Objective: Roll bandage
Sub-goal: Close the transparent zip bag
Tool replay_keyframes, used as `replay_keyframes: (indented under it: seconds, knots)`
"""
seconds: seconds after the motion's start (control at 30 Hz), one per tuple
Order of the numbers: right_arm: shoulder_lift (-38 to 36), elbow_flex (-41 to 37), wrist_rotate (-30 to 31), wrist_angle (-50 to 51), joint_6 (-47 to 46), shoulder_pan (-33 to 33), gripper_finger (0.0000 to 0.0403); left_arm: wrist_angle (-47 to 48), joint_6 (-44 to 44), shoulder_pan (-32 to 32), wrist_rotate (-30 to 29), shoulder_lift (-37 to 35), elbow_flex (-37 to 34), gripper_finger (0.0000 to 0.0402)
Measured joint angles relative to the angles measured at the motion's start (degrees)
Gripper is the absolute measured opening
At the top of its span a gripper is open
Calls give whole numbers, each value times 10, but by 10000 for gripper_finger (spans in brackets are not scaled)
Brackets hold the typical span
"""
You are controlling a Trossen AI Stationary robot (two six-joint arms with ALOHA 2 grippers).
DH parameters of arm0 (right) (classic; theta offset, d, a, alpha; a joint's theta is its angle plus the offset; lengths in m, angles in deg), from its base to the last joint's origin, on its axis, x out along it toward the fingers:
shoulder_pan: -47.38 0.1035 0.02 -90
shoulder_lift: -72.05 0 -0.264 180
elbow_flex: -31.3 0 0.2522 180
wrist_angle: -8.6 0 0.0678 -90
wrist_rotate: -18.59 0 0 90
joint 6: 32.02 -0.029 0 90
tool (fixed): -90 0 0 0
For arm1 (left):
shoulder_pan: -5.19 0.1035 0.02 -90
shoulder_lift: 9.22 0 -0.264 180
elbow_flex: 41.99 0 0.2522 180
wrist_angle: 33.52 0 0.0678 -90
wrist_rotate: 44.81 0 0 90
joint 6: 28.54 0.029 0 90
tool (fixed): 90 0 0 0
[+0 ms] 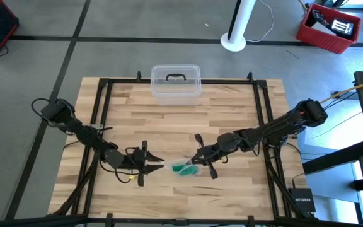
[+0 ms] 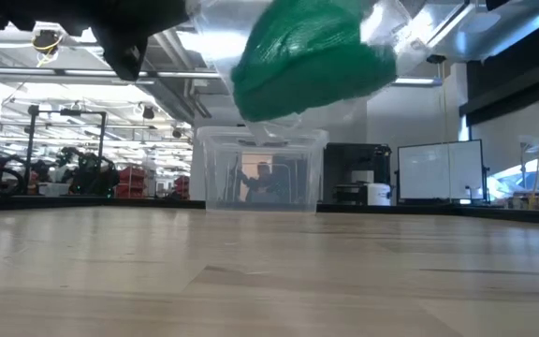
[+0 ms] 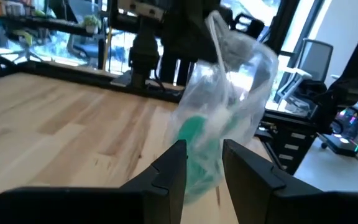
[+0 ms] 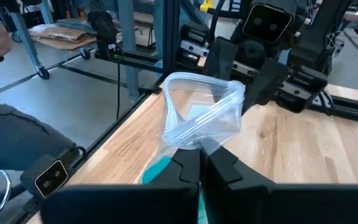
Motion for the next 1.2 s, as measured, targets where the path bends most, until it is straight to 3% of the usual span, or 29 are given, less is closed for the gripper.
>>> replay_keyframes:
  seconds: [0.53,1.03,1.2]
  knots:
    - [14,0,35,-61,17,0,1,21,4,-1,-1,2,0,95]
    - [14,0,41,-37,0,0,1,-2,33,4,-11,3,0,94]
    - [14,0,41,-37,-2,0,7,-6,43,4,-23,3,0,56]
